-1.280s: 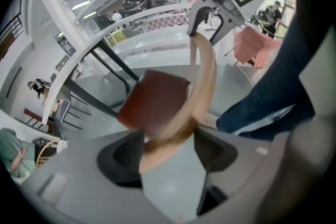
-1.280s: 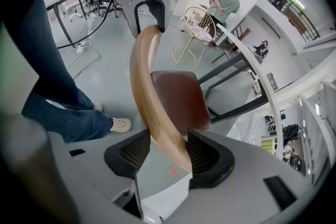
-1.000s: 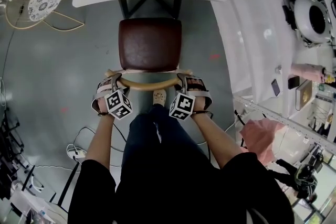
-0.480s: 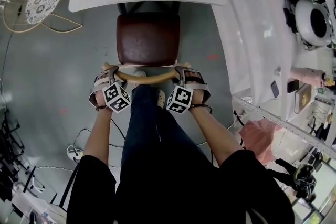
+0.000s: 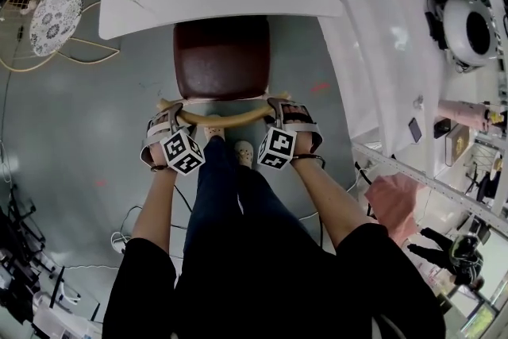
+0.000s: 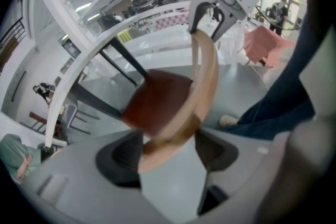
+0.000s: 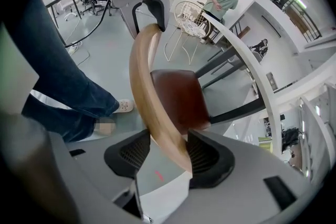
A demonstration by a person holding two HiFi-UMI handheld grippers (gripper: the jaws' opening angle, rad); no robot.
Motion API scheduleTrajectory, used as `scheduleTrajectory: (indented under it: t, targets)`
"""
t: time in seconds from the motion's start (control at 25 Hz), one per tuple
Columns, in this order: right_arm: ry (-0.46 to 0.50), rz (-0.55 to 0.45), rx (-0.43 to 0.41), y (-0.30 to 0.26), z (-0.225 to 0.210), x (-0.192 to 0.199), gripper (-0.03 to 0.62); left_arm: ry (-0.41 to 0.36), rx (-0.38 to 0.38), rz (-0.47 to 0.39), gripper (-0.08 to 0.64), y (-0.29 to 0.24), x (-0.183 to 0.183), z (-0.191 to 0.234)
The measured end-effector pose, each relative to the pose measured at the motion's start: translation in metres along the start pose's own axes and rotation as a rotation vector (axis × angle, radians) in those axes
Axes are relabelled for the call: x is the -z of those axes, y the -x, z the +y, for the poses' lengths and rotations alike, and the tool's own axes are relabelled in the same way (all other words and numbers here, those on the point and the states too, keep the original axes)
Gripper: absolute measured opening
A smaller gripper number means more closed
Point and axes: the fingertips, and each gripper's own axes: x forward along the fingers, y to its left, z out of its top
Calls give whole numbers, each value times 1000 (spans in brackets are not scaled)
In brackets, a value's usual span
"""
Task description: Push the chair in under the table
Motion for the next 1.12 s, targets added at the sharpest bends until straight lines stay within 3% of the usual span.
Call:
scheduleTrajectory:
  t: [0.48, 0.8, 1.0, 1.12]
  targets:
    - [-3, 76, -2, -20, -42, -6, 202, -45, 34, -43, 311, -16, -12, 43]
    - [3, 112, -3, -21, -46, -4, 202, -92, 94, -48, 312, -25, -14, 43]
    - [15, 113, -44, -21, -46, -5, 202, -100, 96, -66, 313, -25, -15, 45]
    - [-31, 95, -87, -18, -40, -6, 202, -100, 120, -67, 313, -22, -15, 39]
